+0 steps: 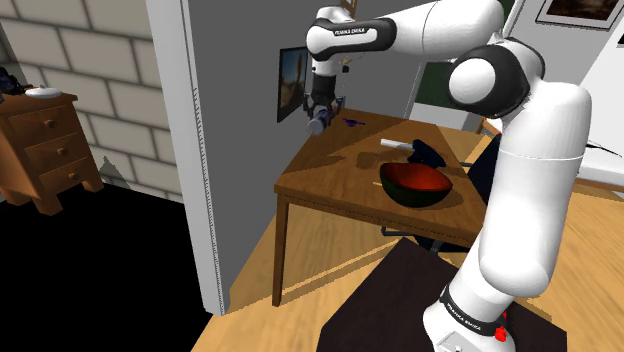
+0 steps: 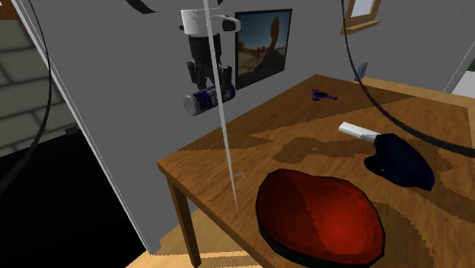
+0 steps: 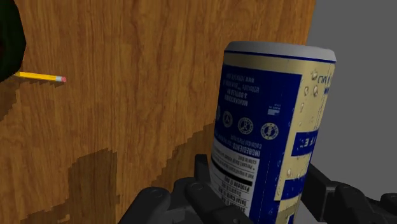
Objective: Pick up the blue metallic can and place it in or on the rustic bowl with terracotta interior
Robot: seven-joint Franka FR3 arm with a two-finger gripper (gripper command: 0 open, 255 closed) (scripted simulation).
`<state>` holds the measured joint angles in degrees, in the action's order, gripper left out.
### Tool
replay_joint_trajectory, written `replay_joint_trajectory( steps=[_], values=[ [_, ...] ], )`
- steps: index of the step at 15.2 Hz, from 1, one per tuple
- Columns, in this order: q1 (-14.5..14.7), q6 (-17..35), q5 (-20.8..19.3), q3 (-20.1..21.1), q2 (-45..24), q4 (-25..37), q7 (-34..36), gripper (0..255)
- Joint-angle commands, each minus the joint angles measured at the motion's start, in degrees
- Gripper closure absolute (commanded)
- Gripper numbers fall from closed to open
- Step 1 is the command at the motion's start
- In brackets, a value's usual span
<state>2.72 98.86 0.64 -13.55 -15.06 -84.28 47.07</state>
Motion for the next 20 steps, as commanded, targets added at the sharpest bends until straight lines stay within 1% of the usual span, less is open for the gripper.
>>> replay_joint_trajectory(
  steps=[1,5,10,15,20],
  values=[
    [-0.03,1.65,-0.92,-0.43,4.34,-5.84,-0.53,255],
    [-0.48,4.24,-3.07,-1.32,13.2,-16.97,-1.6,255],
    [-1.74,5.83,-5.98,-2.49,23.49,-28.41,-3.07,255],
    [-3.76,5.89,-9.1,-3.76,33.32,-37.81,-4.91,255],
    [-6.51,4.59,-12.4,-5.25,42.8,-45.46,-7.39,255]
  ],
)
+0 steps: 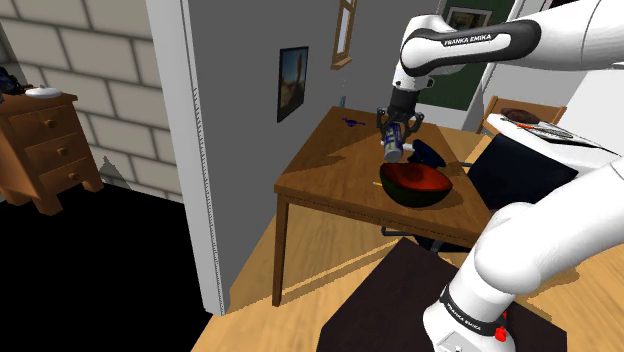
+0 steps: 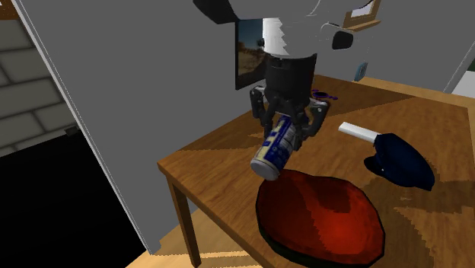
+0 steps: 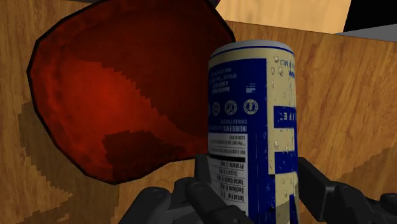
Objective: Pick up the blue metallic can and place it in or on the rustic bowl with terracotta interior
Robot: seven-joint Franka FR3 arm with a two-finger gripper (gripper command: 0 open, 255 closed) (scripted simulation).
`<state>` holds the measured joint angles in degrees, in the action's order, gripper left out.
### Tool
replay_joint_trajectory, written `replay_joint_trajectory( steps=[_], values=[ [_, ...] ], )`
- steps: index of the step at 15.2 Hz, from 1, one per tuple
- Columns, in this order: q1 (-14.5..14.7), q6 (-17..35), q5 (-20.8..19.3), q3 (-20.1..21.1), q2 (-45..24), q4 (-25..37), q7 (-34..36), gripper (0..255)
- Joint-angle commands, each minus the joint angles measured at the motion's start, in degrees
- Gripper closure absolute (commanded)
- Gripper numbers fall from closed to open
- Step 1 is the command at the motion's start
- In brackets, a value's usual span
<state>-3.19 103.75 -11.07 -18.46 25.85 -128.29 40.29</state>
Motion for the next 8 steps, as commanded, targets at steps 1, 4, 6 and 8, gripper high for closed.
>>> replay_joint_trajectory(
  steps=[1,4,6,8],
  values=[
    [-1.22,-0.71,-1.38,-0.68,3.74,-2.78,-1.2,255],
    [-3.26,-2.2,-3.49,-1.8,9.19,-6.38,-3.18,255],
    [-4.74,-3.39,-4.94,-2.64,12.71,-8.44,-4.69,255],
    [-5.61,-3.3,-5.82,-3.23,14.48,-10.16,-5.46,255]
  ],
)
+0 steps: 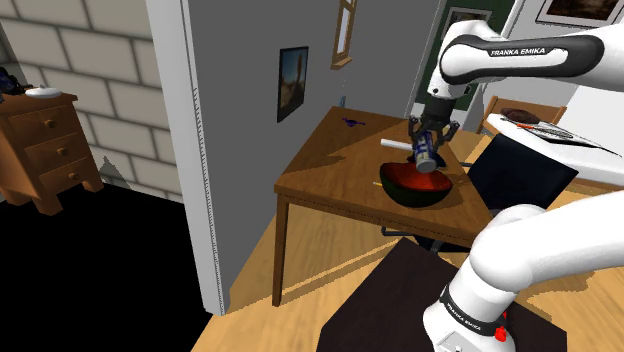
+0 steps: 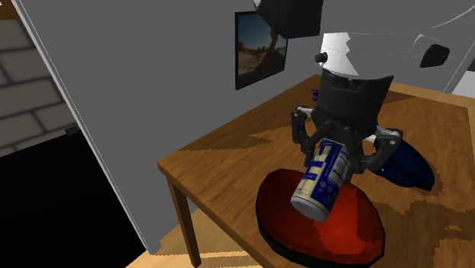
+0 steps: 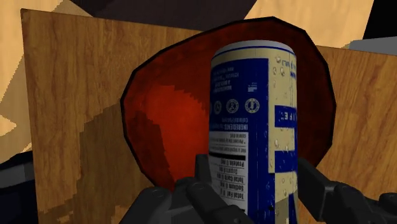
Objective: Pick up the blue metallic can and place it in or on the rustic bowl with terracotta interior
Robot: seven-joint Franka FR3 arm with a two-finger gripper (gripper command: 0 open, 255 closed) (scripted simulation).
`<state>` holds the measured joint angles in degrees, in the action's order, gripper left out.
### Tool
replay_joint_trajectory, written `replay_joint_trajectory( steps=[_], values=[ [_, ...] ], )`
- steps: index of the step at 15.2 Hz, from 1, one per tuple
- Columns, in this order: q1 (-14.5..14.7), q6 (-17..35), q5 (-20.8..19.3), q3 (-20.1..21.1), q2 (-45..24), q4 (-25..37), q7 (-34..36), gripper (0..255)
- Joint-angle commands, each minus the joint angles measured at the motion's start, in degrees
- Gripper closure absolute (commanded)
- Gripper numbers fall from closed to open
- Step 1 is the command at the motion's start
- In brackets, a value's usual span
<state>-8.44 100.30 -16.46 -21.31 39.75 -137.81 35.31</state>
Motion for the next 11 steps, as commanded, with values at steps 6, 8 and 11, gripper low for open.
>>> replay_joint_trajectory(
  steps=[6,8,11],
  values=[
    [-0.69,4.72,-1.34,-1.4,0.44,-5.06,-0.09,255],
    [-0.8,6.29,-1.66,-1.76,0.27,-6.46,0.03,255],
    [-0.96,8.69,-2.15,-2.34,-0.11,-8.49,0.21,255]
  ],
)
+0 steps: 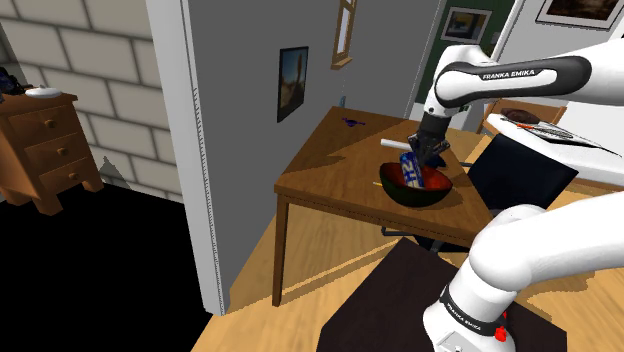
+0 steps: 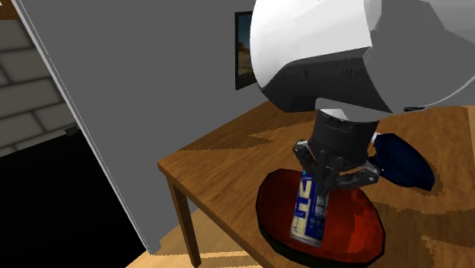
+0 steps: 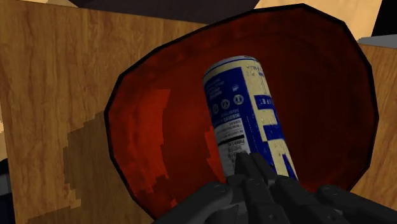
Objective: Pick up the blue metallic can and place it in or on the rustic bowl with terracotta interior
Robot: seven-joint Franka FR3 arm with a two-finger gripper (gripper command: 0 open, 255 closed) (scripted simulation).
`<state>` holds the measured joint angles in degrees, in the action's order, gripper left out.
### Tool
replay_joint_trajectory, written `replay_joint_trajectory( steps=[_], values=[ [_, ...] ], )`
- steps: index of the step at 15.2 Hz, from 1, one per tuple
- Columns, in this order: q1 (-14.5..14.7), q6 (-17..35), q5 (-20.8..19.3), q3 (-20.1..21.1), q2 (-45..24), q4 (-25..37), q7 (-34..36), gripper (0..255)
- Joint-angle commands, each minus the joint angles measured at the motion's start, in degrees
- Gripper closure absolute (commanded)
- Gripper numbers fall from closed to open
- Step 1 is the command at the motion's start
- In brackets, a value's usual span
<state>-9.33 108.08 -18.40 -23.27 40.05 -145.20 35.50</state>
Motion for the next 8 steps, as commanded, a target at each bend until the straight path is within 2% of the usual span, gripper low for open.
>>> replay_joint_trajectory(
  steps=[1,2,3,4,8],
  values=[
    [0.0,0.0,0.0,0.0,0.0,0.0,0.0,255],
    [0.0,0.0,0.0,0.0,0.0,0.0,0.0,0],
    [-2.39,10.55,-9.17,4.96,12.52,-12.57,0.69,0],
    [-6.12,21.57,-18.41,8.38,25.51,-25.56,0.05,0],
    [-7.44,25.98,-20.79,7.25,23.19,-26.92,0.67,0]
  ],
)
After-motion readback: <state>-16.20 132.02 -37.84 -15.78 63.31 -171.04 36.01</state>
